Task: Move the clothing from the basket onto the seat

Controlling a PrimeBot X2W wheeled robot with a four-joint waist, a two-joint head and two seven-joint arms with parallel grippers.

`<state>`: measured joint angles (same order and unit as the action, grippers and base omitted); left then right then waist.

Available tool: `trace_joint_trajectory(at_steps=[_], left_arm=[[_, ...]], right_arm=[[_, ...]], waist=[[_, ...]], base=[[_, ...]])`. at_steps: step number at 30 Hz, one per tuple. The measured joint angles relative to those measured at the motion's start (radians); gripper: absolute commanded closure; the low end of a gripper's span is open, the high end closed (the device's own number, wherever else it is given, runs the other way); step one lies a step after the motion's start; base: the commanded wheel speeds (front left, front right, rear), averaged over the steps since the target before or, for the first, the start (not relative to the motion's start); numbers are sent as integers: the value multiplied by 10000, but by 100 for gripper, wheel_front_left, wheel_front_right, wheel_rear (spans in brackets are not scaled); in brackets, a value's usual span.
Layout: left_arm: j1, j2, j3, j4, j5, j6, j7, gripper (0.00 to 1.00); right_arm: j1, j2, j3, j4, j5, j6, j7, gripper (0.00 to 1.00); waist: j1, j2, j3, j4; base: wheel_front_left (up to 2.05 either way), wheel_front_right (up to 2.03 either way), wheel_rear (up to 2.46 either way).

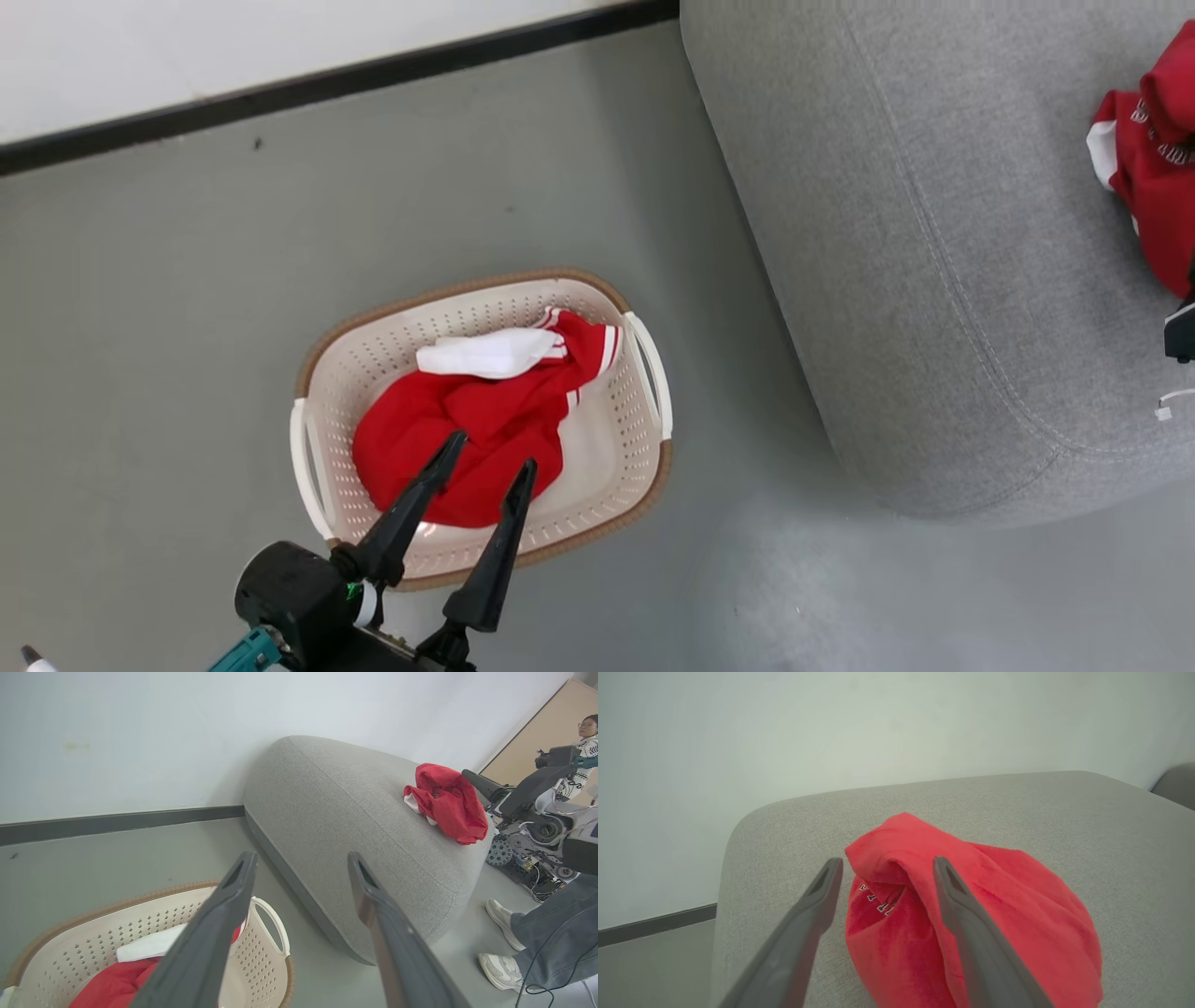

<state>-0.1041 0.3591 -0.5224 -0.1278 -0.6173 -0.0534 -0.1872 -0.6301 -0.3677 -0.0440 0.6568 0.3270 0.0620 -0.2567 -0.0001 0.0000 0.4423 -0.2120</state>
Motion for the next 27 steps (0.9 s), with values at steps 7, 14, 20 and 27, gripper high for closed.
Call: trace_joint_trajectory(at_steps=[7,14,20,27], left_arm=[[-31,-476,186,897,-146,161,-184,0],[-74,-744,704,1664,-522,414,-401,0],[-37,-777,951,2029,-533,548,-449,0],[262,-846,1327,2360,-533,825,-533,0]], right_arm=[[690,428,297,-1057,-286,88,0,0],[1597,970,679,-2010,-575,176,2,0],[2109,1256,1011,-2485,-738,278,0,0],[3241,1810,1630,-2986,-920,359,2,0]], waist=[[0,0,-738,285],[0,0,-1520,689],[-1,-1,-2032,1096],[0,-1,-2641,1800]], base=[[0,0,0],[0,0,0],[0,0,0],[0,0,0]])
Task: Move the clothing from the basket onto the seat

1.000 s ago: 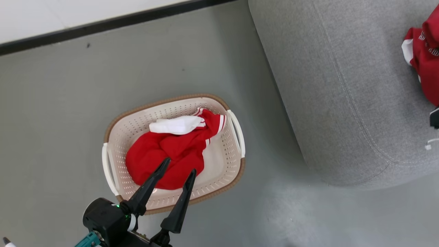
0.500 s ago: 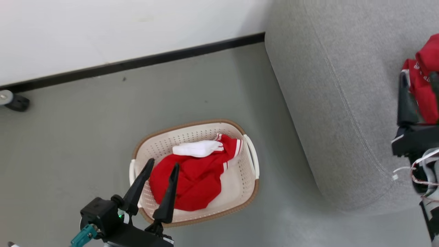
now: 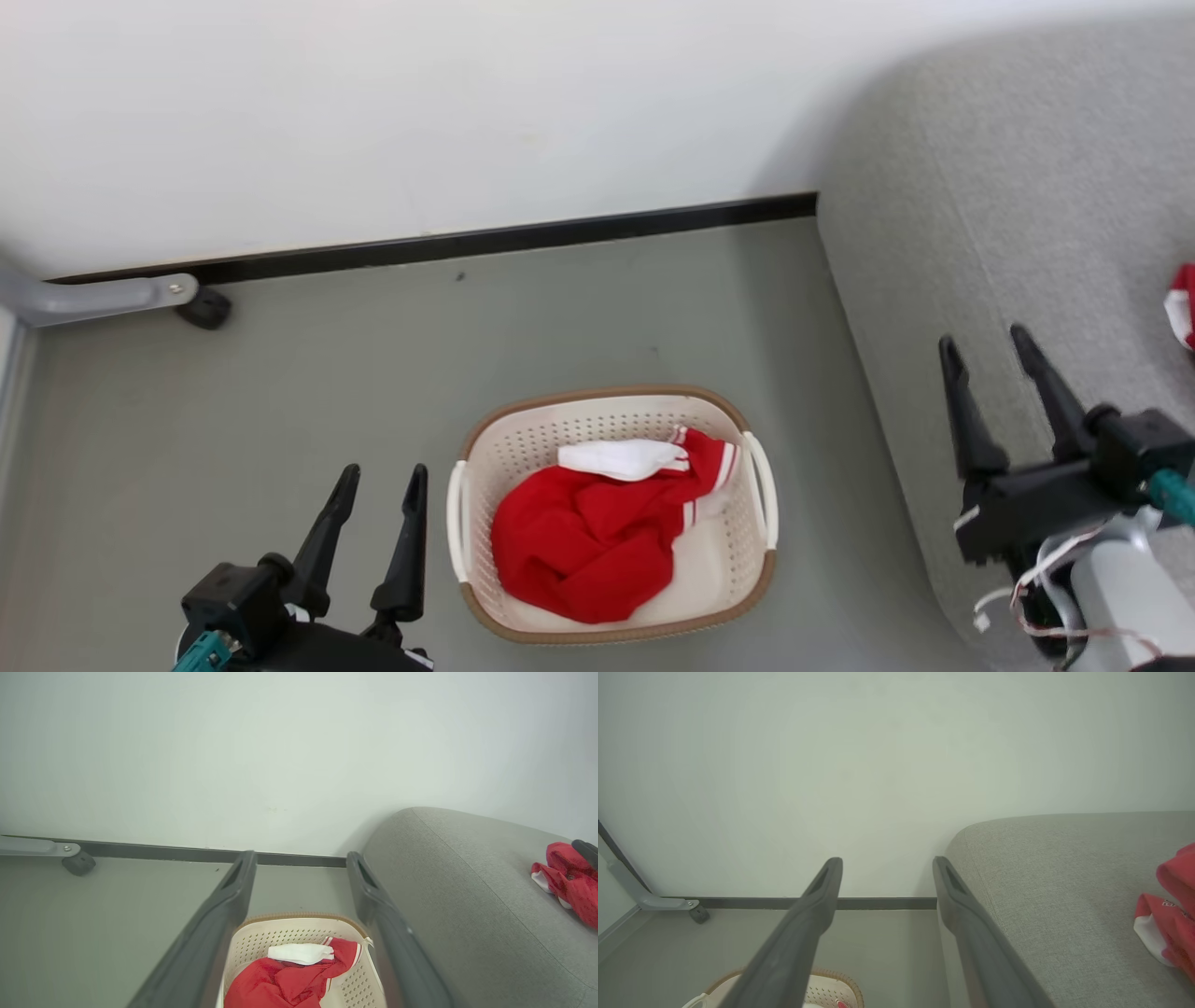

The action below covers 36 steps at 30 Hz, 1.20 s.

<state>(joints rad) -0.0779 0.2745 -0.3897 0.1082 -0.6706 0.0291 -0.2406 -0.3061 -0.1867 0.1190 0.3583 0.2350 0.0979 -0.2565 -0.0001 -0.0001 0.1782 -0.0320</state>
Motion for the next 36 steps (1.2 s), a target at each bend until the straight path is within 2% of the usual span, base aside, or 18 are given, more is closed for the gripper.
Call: trace_joint_trajectory(at_steps=[9,15,26,36], left_arm=[[292,98,504,240,6,107,-81,0],[973,88,828,263,36,245,-82,0],[1350,10,1358,-6,144,426,-86,0],[1443,35,1363,-215,224,318,-88,0]], right_arm=[[1265,169,476,-238,-364,77,0,0],[1567,644,849,-291,-539,77,0,0],[1758,738,869,-332,-589,77,0,0],[1755,819,911,-930,-675,63,0,0]], waist=[[0,0,-523,971],[0,1,-870,1340],[0,1,-1232,1126],[2,1,-763,756]], base=[[0,0,0],[0,0,0],[0,0,0],[0,0,0]])
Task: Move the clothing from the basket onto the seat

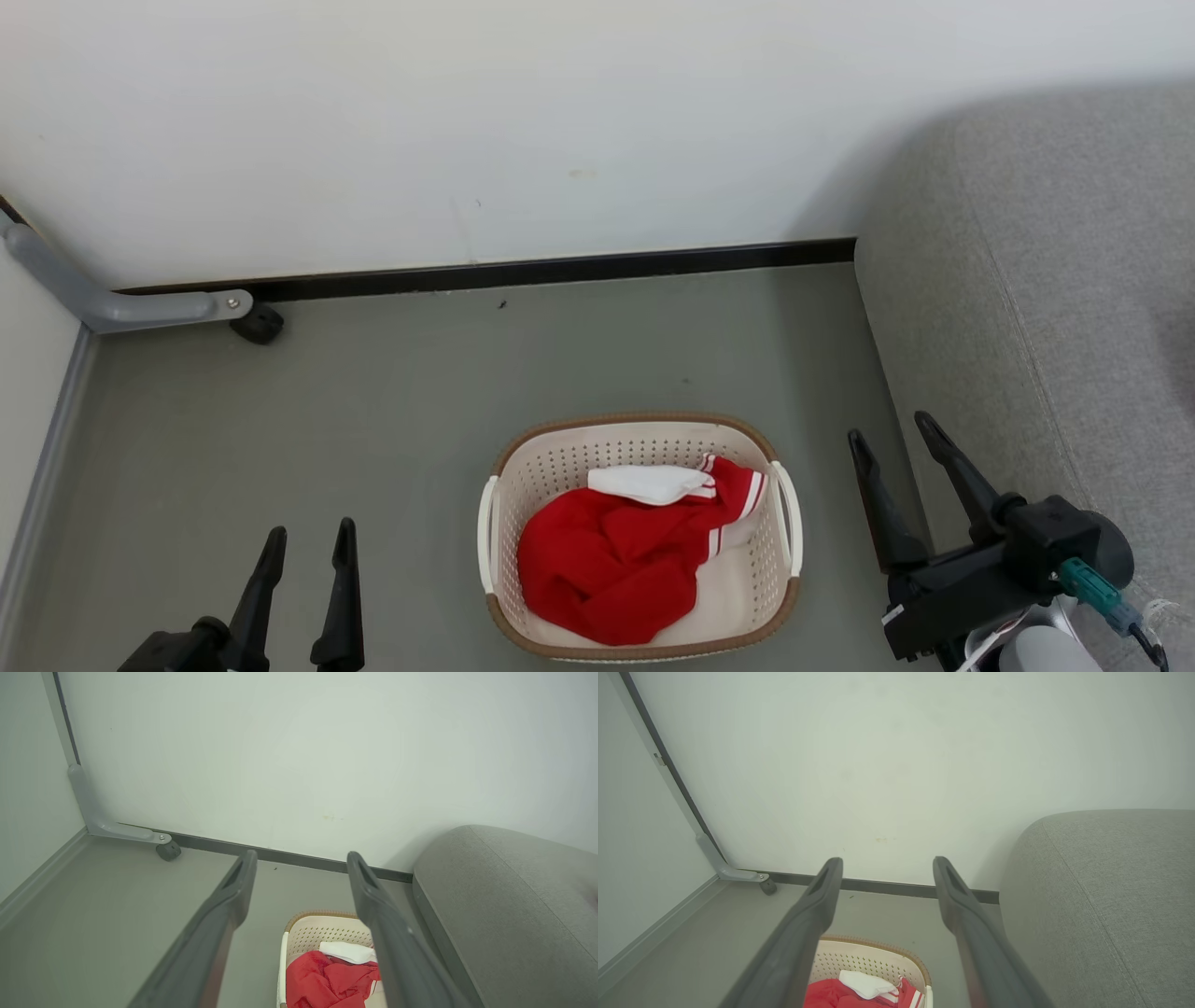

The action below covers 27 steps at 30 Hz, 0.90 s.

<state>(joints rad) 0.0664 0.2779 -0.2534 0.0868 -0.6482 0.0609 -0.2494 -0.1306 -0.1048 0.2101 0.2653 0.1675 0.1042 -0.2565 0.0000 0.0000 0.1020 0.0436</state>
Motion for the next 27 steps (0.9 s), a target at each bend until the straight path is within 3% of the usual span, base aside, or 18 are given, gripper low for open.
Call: trace_joint_trajectory(at_steps=[6,18,27], left_arm=[[-398,65,-391,-12,2,-378,23,0],[-2213,67,-1747,596,671,-1018,1352,0],[-3673,322,-2017,1089,1051,-1156,2397,0]], right_arm=[[-81,58,27,-568,-205,-104,0,0],[-696,236,309,-1532,-449,-205,-2,0],[-867,410,744,-2163,-447,-270,-2,0]], waist=[[1,1,596,-319],[2,2,2130,-1216],[2,2,3389,-1987]], base=[[0,0,0],[0,0,0],[0,0,0]])
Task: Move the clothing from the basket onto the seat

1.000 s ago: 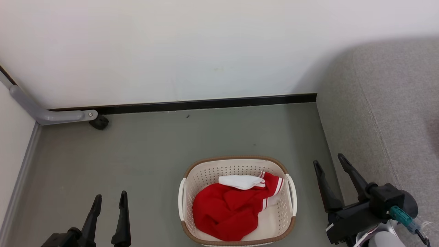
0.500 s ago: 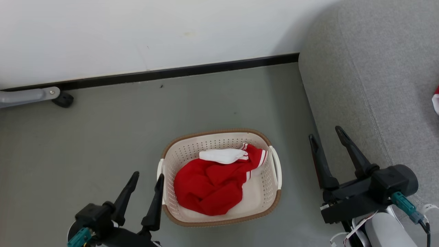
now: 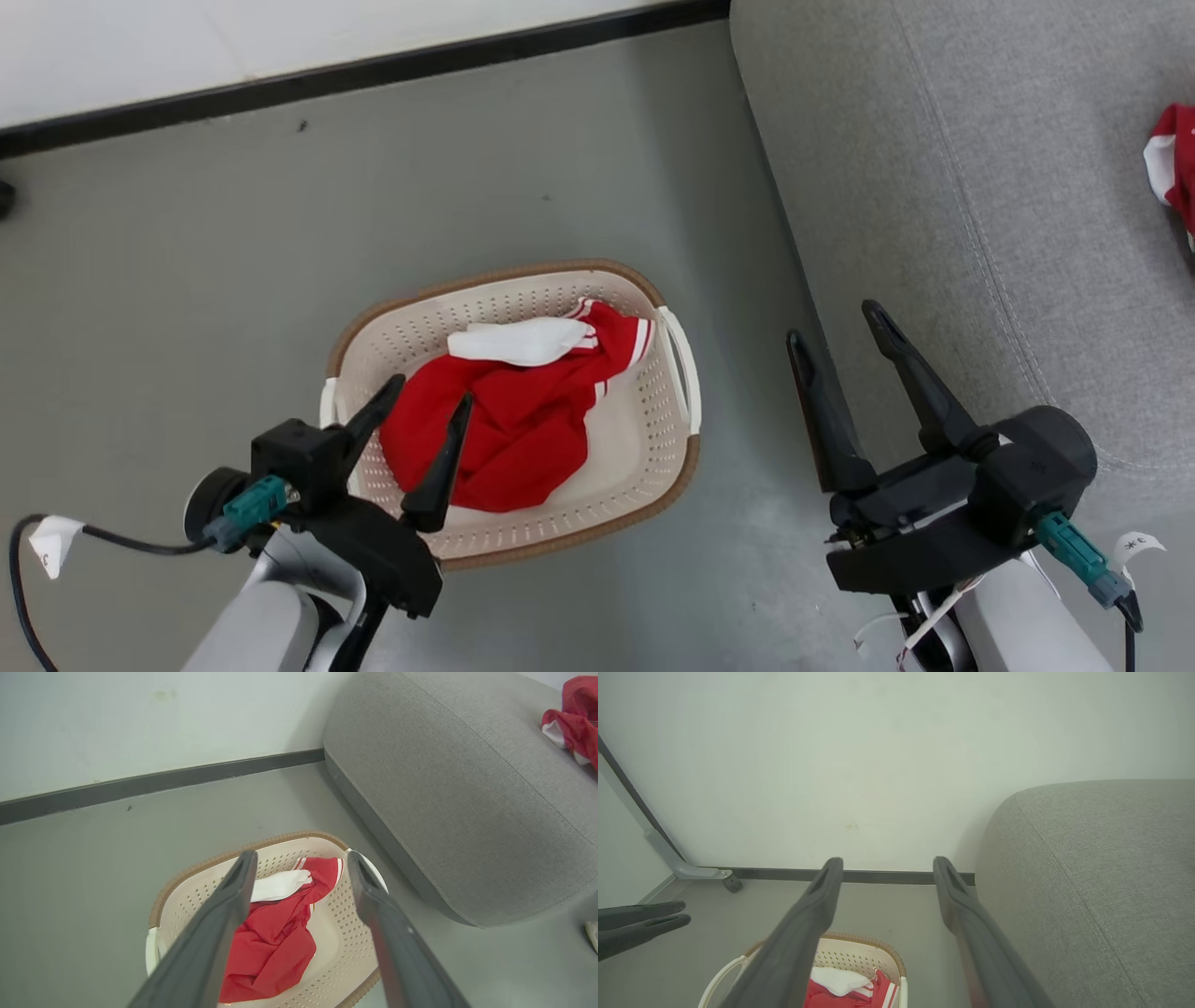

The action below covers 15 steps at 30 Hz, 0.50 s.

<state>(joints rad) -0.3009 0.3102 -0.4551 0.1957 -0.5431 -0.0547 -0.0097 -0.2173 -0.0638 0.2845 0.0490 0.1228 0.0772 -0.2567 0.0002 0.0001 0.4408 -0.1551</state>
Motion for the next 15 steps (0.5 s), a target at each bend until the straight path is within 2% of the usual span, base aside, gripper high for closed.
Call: trace_joint_trajectory(at_steps=[15], left_arm=[[-1987,612,8,686,545,29,1745,0]], right_arm=[[-108,104,936,-610,247,-368,0,0]], waist=[[0,0,2239,-1157]], base=[[0,0,0]])
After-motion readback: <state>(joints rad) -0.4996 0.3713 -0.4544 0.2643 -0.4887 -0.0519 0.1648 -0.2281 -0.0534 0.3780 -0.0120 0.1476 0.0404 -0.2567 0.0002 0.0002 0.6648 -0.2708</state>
